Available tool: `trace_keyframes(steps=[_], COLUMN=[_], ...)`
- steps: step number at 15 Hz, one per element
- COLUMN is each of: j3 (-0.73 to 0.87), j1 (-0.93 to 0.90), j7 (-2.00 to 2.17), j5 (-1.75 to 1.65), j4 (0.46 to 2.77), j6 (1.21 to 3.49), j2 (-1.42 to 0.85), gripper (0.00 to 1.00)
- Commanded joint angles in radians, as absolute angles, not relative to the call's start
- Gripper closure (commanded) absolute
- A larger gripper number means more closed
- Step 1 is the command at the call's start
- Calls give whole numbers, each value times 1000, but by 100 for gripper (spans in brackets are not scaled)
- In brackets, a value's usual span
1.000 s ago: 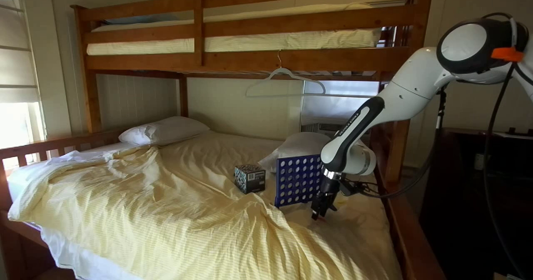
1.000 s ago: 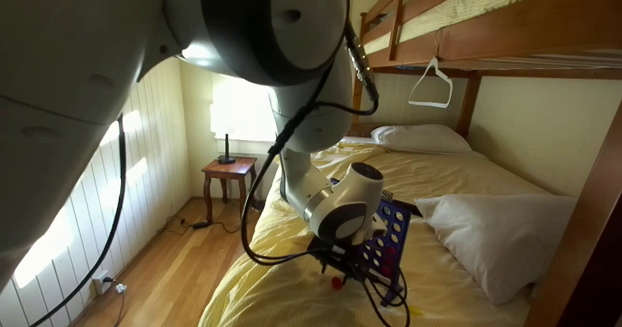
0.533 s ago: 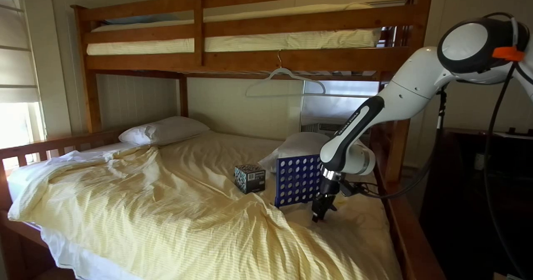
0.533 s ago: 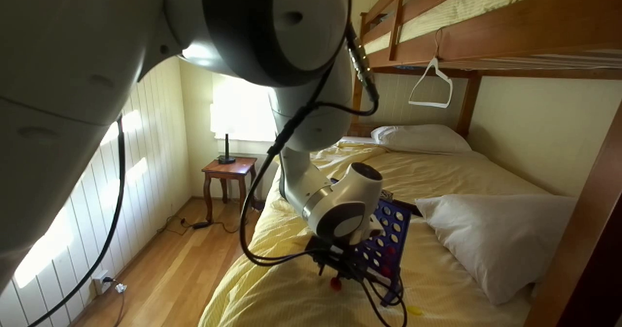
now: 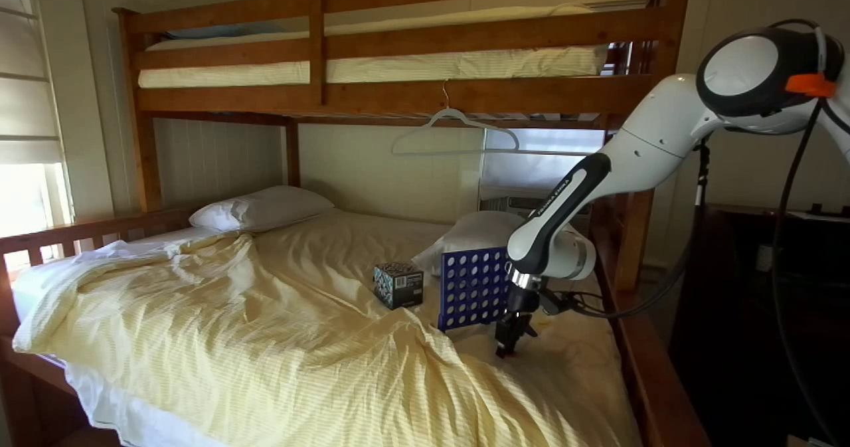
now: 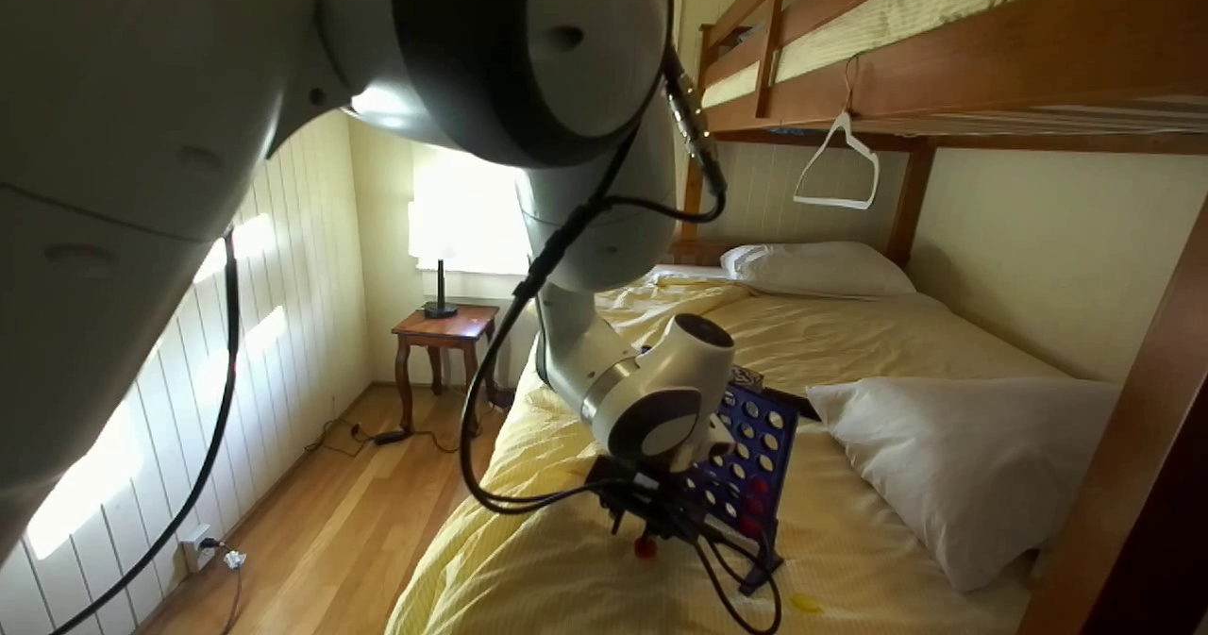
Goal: Put one orange ring inside the blue gameboard.
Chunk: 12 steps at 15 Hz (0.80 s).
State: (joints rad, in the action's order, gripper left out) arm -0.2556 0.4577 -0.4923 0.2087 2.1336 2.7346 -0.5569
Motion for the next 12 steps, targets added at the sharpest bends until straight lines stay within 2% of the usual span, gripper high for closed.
trace_keyframes(steps=[1, 2, 5, 9, 12], j3=[-239, -239, -237, -217, -192], j1=[433, 432, 433, 420, 400], j7=[-501, -500, -496, -468, -451], j5=[229, 233, 236, 220, 201], j4=[2133, 2142, 2167, 2173, 2158], j6=[2724, 2736, 2776, 2813, 2811], j2=[-547, -539, -521, -515, -525], gripper=[57, 43, 26, 21, 29])
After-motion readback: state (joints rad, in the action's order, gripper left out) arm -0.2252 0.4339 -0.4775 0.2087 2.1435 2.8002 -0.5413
